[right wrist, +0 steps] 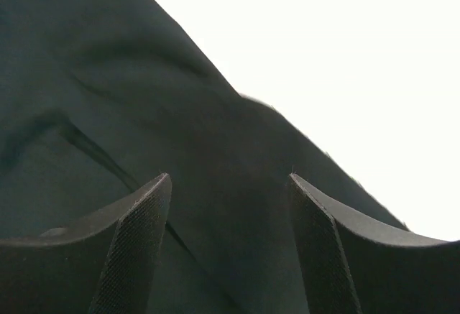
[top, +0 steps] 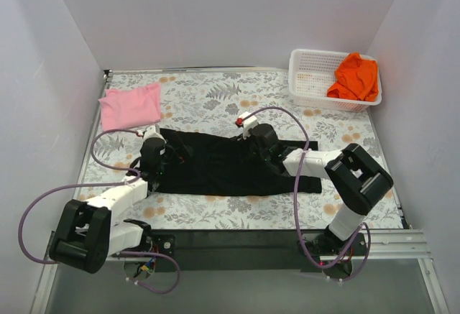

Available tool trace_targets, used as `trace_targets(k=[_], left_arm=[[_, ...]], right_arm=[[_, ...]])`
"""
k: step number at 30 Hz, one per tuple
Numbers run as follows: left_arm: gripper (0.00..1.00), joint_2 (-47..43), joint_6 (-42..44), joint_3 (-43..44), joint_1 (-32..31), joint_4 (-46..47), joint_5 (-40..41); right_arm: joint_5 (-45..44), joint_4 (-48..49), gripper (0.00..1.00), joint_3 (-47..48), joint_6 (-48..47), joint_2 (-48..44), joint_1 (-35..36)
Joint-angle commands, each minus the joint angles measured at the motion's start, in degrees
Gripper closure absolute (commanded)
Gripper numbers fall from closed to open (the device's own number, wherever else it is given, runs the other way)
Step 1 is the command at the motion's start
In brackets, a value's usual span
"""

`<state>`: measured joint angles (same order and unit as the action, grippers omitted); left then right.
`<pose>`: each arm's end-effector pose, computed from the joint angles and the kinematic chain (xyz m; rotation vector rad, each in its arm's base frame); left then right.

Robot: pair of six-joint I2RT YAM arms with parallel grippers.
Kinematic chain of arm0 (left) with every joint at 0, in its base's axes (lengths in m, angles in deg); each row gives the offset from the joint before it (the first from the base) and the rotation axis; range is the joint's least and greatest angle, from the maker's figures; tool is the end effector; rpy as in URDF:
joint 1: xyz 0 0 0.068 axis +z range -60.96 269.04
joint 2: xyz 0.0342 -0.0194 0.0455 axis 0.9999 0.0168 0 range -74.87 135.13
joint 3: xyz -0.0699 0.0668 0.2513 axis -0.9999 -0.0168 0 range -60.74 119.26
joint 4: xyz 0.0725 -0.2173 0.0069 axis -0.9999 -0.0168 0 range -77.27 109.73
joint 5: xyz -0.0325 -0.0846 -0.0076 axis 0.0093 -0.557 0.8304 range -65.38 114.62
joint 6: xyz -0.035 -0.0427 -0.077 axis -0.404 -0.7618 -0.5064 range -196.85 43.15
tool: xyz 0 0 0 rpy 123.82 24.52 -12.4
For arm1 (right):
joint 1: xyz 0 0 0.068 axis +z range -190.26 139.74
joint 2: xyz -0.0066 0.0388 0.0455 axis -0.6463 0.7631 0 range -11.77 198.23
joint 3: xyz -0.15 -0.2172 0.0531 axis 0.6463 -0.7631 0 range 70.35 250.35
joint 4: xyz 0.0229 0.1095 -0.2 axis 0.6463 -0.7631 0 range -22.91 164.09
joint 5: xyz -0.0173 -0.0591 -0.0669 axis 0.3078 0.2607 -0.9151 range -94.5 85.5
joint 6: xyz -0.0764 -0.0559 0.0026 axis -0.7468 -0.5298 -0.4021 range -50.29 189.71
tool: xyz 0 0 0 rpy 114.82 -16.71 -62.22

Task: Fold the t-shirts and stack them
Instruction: Fold the tshirt

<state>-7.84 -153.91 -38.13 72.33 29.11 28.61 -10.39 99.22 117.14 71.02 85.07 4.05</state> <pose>0.2326 -0.0636 0.1574 -1.1974 1.9762 -0.8224 0.2755 0.2566 0.1823 -0.6807 1.9089 0.4048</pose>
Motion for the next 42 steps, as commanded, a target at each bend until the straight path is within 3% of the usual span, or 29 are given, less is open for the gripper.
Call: trace_targets(k=[1,8,13,23,31,42], left_arm=[[0.04,2.13,-1.17,1.29,-0.08,2.3,0.67],[0.05,11.45,-0.73,3.84,0.01,4.32,-0.12],[0.04,20.06,-0.81,7.0,-0.08,6.34,-0.21],[0.04,27.45,2.61,13.06,-1.13,8.1,-2.75],[0.05,33.34,5.07,19.3,-4.12,7.75,-6.45],[0.05,43.61,7.97,33.72,-4.74,4.24,-6.8]], right_arm=[[-4.38,-0.6,0.4,-4.76,1.42,-5.51,-0.54],[-10.45,-4.55,0.4,-12.76,8.45,-12.98,-2.39],[-9.93,-6.58,0.4,-13.82,11.79,-11.15,-2.3],[-6.24,-11.5,0.43,-16.37,16.71,-9.56,-1.78],[-7.21,-18.88,0.44,-14.97,18.82,-12.28,5.25],[-4.66,-19.76,0.44,-11.54,20.67,-13.52,11.14]])
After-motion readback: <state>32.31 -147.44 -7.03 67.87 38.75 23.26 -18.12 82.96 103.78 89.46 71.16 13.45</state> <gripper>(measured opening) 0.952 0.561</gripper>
